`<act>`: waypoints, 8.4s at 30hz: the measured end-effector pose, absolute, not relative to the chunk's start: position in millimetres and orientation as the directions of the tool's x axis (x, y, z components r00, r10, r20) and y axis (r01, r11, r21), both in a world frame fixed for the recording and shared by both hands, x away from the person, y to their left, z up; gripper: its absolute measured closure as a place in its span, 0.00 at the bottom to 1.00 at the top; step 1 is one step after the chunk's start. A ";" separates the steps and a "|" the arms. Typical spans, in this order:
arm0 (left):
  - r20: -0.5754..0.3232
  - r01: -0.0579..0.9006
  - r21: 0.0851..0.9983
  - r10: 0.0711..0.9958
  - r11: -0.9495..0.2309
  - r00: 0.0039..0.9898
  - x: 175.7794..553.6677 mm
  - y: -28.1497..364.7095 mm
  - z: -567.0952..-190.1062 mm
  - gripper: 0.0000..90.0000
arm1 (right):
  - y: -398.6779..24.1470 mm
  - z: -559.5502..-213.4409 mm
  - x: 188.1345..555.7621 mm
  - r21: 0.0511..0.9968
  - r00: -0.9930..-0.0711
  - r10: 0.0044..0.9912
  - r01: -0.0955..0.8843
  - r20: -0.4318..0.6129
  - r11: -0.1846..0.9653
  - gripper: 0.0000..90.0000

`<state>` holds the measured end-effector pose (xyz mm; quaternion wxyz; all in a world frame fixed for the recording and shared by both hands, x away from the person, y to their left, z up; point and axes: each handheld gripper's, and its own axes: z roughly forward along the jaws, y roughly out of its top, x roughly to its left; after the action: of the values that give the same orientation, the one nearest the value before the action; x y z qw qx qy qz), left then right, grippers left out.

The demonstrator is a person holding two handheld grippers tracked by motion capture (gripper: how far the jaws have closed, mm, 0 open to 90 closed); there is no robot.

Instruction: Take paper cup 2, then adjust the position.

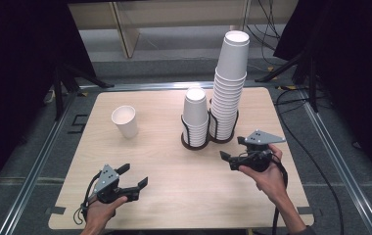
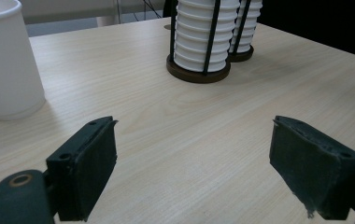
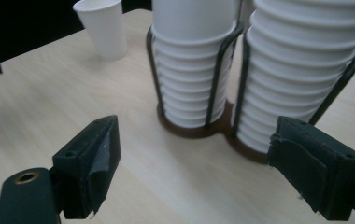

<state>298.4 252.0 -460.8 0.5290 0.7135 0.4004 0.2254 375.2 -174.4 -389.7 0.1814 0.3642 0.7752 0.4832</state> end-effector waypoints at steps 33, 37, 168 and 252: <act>-0.081 0.334 0.929 0.792 -0.160 0.605 301.7 250.6 -465.0 0.16 | -197.6 -269.6 433.9 0.949 -0.586 0.809 0.279 0.049 0.144 0.17; -0.089 0.337 0.929 0.792 -0.153 0.604 301.4 250.0 -464.6 0.16 | -195.3 -252.3 443.9 0.951 -0.590 0.807 0.262 0.024 0.163 0.17; -0.100 0.276 0.954 0.744 -0.116 0.661 308.7 238.8 -466.2 0.16 | -82.1 -401.3 376.8 0.915 -0.809 0.565 0.338 0.162 0.222 0.20; -0.103 0.237 0.962 0.617 -0.138 0.780 294.8 204.3 -463.2 0.08 | 1.2 -412.9 336.5 0.931 -0.928 0.321 0.274 0.190 0.241 0.18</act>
<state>294.8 204.3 -463.2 0.5890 0.7369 0.2897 0.1616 336.5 1.2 -412.9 0.0202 0.1887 0.7874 0.5865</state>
